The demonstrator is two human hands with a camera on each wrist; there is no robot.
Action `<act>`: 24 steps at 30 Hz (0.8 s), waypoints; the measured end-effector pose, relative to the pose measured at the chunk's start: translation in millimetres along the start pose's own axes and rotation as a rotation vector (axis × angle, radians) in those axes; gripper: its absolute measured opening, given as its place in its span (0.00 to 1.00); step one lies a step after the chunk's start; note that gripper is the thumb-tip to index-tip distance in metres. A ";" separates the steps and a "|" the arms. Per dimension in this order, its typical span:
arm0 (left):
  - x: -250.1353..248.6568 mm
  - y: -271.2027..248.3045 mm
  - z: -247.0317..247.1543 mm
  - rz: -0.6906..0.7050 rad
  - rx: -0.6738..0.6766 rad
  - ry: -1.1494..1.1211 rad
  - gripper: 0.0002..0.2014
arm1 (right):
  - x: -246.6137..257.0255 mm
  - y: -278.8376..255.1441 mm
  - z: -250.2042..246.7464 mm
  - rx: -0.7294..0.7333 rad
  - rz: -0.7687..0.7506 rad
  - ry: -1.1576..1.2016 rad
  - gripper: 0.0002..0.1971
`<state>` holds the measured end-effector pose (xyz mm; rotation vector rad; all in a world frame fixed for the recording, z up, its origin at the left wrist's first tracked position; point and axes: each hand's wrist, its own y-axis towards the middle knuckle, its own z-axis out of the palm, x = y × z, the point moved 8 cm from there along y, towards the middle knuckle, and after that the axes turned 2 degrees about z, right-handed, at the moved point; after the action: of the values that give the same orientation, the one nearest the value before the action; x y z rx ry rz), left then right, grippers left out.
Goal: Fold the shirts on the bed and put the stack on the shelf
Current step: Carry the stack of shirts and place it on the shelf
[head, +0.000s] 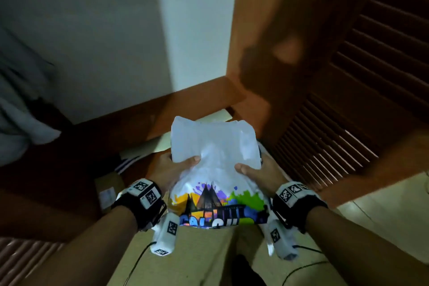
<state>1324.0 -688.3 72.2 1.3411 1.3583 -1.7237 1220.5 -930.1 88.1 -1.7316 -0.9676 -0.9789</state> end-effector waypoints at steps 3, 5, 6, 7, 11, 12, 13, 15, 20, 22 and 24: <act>-6.6 24.9 -23.3 -0.028 -0.096 -0.058 0.28 | 11.8 61.9 15.0 0.077 -0.025 -0.026 0.34; -12.5 42.5 -36.5 -0.050 -0.173 -0.068 0.20 | 25.3 100.7 24.5 0.156 -0.057 -0.073 0.37; -15.3 51.6 -41.4 -0.057 -0.202 -0.072 0.16 | 30.7 118.6 28.2 0.190 -0.056 -0.093 0.37; -18.2 60.8 -45.6 -0.061 -0.228 -0.079 0.13 | 34.2 135.6 31.7 0.223 -0.041 -0.111 0.39; -26.7 103.0 -64.4 -0.073 -0.313 -0.122 0.10 | 51.4 206.5 50.8 0.323 -0.034 -0.214 0.54; -27.7 113.6 -70.1 -0.069 -0.326 -0.133 0.12 | 55.8 222.0 56.0 0.351 -0.041 -0.220 0.54; -28.4 125.0 -76.1 -0.069 -0.342 -0.140 0.14 | 63.1 235.4 60.9 0.381 -0.059 -0.220 0.52; -29.4 150.2 -88.0 -0.069 -0.365 -0.130 0.18 | 75.0 262.1 68.7 0.425 -0.078 -0.252 0.47; -25.9 225.1 -111.6 -0.039 -0.360 -0.111 0.20 | 73.3 351.1 98.0 0.441 -0.118 -0.169 0.39; -14.0 260.7 -120.2 -0.029 -0.347 -0.111 0.24 | 65.2 393.5 114.9 0.481 -0.144 -0.153 0.35; 3.4 301.1 -132.7 -0.010 -0.345 -0.130 0.34 | 53.9 438.3 131.1 0.511 -0.158 -0.156 0.25</act>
<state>1632.0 -662.8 -40.7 1.0152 1.5062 -1.4709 1663.0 -925.1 -40.0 -1.3265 -1.3393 -0.6230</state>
